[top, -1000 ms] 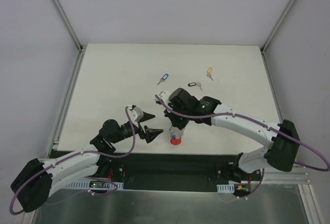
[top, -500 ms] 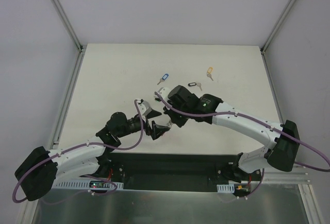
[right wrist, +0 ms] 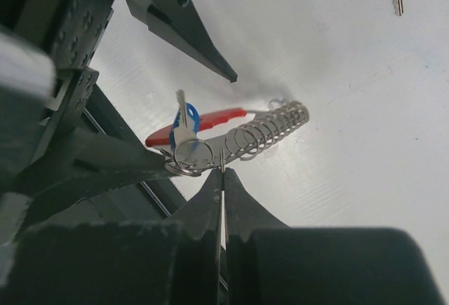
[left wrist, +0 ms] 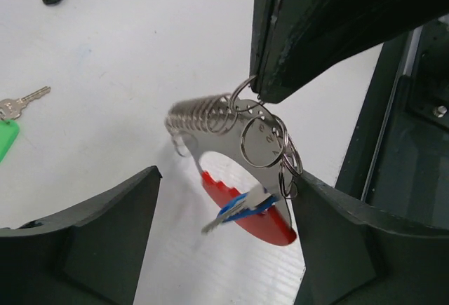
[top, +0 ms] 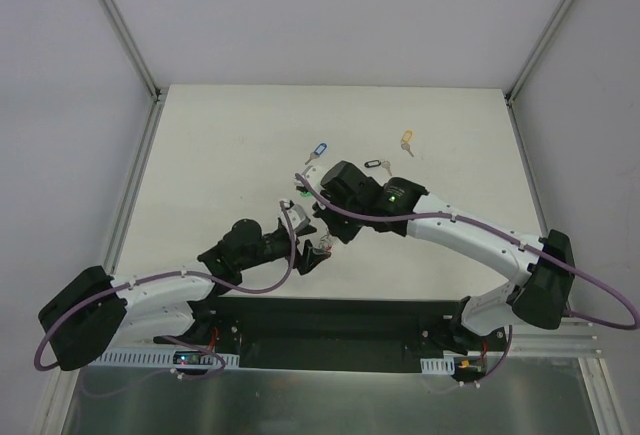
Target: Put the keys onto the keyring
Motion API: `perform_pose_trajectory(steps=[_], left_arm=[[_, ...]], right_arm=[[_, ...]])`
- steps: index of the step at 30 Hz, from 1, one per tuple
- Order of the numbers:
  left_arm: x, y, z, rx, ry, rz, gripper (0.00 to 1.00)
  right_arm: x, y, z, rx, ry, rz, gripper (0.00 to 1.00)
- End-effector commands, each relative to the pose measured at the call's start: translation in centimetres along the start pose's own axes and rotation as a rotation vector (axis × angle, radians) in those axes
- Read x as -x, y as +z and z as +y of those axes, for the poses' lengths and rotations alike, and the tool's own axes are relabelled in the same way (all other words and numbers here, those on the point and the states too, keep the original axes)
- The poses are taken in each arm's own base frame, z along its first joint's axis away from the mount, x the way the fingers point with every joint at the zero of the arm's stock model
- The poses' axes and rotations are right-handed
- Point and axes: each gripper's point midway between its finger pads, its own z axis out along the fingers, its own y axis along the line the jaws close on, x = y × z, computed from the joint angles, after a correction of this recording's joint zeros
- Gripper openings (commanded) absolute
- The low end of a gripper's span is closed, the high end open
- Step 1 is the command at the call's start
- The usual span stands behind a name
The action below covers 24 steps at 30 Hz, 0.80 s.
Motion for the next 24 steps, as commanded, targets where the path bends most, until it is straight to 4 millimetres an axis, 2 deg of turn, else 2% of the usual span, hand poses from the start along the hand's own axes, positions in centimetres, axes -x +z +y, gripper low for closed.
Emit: perform_pose_trajectory(steps=[1, 3, 4, 7, 8, 13, 17, 20, 23, 24], left_arm=[[0.6, 1.2, 0.4, 0.033, 0.092, 0.005, 0.68], [0.6, 1.6, 0.6, 0.046, 0.094, 0.012, 0.63], [0.2, 1.8, 0.7, 0.049, 0.117, 0.026, 0.53], [0.2, 1.9, 1.4, 0.087, 0.150, 0.029, 0.34], [0.1, 1.8, 1.7, 0.104, 0.169, 0.032, 0.24], [0.2, 1.2, 2.9, 0.161, 0.238, 0.038, 0.02], [-0.2, 1.0, 3.1, 0.161, 0.284, 0.054, 0.00], [-0.7, 0.9, 2.8, 0.144, 0.289, 0.064, 0.00], [-1.2, 0.8, 2.5, 0.134, 0.297, 0.074, 0.00], [-1.0, 0.8, 2.4, 0.133, 0.297, 0.066, 0.00]], right_arm=[[0.5, -0.9, 0.3, 0.010, -0.007, -0.004, 0.01], [0.4, -1.0, 0.3, 0.010, -0.007, -0.003, 0.01], [0.2, -1.0, 0.3, 0.008, -0.009, 0.006, 0.01], [-0.5, -1.2, 0.2, 0.009, -0.011, 0.025, 0.01], [-0.7, -1.2, 0.2, 0.008, -0.012, 0.031, 0.01], [-2.9, -1.4, 0.9, 0.053, -0.005, 0.122, 0.01], [-4.4, -0.8, 1.4, 0.086, 0.016, 0.195, 0.01], [-4.7, -0.1, 1.6, 0.101, 0.048, 0.207, 0.01], [-4.2, 0.2, 1.7, 0.108, 0.079, 0.181, 0.04], [-3.5, 0.1, 1.6, 0.111, 0.083, 0.140, 0.07]])
